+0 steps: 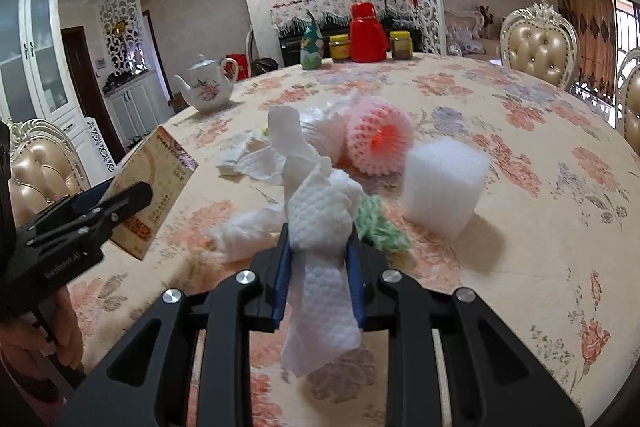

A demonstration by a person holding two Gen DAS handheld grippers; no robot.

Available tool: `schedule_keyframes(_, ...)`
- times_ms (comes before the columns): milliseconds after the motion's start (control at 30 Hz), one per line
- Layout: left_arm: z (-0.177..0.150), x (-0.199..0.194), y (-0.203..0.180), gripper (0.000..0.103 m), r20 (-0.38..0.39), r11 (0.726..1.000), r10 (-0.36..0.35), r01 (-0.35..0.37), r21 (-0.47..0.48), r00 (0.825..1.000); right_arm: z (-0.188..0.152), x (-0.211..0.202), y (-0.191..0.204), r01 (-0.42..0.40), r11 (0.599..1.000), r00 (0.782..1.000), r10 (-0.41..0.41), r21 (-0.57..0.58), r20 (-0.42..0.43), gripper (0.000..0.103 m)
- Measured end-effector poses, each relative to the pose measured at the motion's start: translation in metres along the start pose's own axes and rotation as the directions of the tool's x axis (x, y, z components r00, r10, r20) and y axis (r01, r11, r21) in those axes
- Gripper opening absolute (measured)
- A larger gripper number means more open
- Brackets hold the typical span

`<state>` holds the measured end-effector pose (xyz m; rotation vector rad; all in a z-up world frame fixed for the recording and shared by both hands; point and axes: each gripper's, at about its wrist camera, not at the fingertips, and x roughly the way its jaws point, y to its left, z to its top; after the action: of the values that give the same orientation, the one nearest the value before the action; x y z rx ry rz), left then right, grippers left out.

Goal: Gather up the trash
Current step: 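Lift the yellow box with the left tool while right holds the tissue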

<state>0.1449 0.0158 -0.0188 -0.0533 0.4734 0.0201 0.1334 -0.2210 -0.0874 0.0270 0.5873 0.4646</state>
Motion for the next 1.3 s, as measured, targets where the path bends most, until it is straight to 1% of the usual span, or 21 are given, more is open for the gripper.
schedule_keyframes(100, 0.0, -0.008, -0.002, 0.052, 0.051, 1.0, 0.0, 0.0, 0.006, 0.999, 0.004, -0.01, 0.008, 0.003, 1.0, 0.999, -0.002, -0.019, 0.036, 0.025)
schedule_keyframes(200, 0.002, -0.018, -0.006, 0.052, 0.113, 1.0, 0.008, -0.009, 0.014, 0.994, 0.007, -0.019, 0.012, 0.019, 0.999, 0.997, -0.017, -0.033, 0.07, 0.025)
schedule_keyframes(400, 0.005, -0.036, -0.018, 0.052, 0.222, 0.999, -0.007, -0.003, 0.047, 0.975, 0.012, -0.039, 0.013, 0.036, 0.998, 0.991, -0.031, -0.043, 0.132, 0.025)
schedule_keyframes(500, 0.006, -0.039, -0.03, 0.052, 0.245, 0.997, -0.021, 0.002, 0.08, 0.969, 0.014, -0.049, 0.012, 0.05, 0.998, 0.986, -0.043, -0.044, 0.159, 0.025)
schedule_keyframes(600, 0.006, -0.038, -0.04, 0.052, 0.243, 0.996, -0.042, 0.02, 0.091, 0.969, 0.014, -0.06, 0.007, 0.081, 0.996, 0.98, -0.072, -0.045, 0.186, 0.025)
schedule_keyframes(767, 0.007, -0.032, -0.055, 0.052, 0.226, 0.991, -0.09, 0.066, 0.113, 0.97, 0.011, -0.071, -0.008, 0.118, 0.993, 0.974, -0.111, -0.024, 0.198, 0.025)
schedule_keyframes(867, 0.01, -0.029, -0.066, 0.052, 0.229, 0.987, -0.117, 0.088, 0.132, 0.966, 0.007, -0.077, -0.02, 0.136, 0.991, 0.971, -0.133, -0.002, 0.2, 0.025)
schedule_keyframes(1133, 0.011, -0.02, -0.106, 0.052, 0.217, 0.966, -0.214, 0.174, 0.189, 0.952, -0.004, -0.101, -0.052, 0.211, 0.976, 0.953, -0.217, 0.052, 0.213, 0.025)
schedule_keyframes(1300, 0.011, -0.013, -0.134, 0.052, 0.192, 0.945, -0.28, 0.235, 0.226, 0.94, -0.014, -0.122, -0.077, 0.267, 0.959, 0.933, -0.282, 0.093, 0.222, 0.025)
